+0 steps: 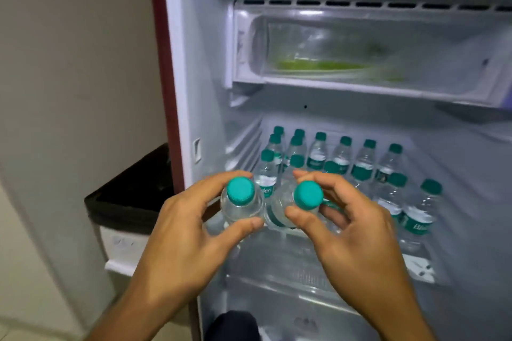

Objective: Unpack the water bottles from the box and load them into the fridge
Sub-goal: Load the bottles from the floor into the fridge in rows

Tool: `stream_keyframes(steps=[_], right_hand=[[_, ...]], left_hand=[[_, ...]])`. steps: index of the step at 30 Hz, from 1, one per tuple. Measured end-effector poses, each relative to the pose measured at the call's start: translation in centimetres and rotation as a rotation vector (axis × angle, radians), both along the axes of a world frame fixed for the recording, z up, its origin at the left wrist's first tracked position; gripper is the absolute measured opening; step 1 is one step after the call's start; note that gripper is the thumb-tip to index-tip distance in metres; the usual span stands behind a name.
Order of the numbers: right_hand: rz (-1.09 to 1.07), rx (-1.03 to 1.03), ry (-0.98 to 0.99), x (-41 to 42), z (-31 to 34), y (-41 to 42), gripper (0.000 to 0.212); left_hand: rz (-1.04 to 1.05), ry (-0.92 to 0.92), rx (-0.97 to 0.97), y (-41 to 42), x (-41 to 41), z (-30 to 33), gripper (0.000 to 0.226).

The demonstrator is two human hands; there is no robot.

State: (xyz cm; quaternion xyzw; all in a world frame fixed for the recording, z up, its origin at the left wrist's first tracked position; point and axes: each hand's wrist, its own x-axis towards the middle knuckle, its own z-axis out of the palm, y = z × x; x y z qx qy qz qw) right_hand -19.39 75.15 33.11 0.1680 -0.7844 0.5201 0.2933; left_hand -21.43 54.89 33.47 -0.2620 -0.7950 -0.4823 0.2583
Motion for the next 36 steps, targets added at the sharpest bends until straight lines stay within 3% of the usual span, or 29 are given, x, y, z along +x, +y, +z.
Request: stream_keyframes(steps=[13,25,36], right_hand=[[-0.184,0.04,0.267,-2.1,5.7,5.2,0.04],[-0.357,0.102,0.228,-5.4,5.1,8.3,0.036],[-0.446,0.153,0.106,-9.6,4.1,10.1,0.037]], left_hand=[[-0.283,0.154,0.154,8.4,-5.3,6.0,0.043],[-0.296,0.093,0.169,13.0,-9.8,5.6,0.045],[-0.212,0.079,0.055,15.5,-14.5,3.8,0.05]])
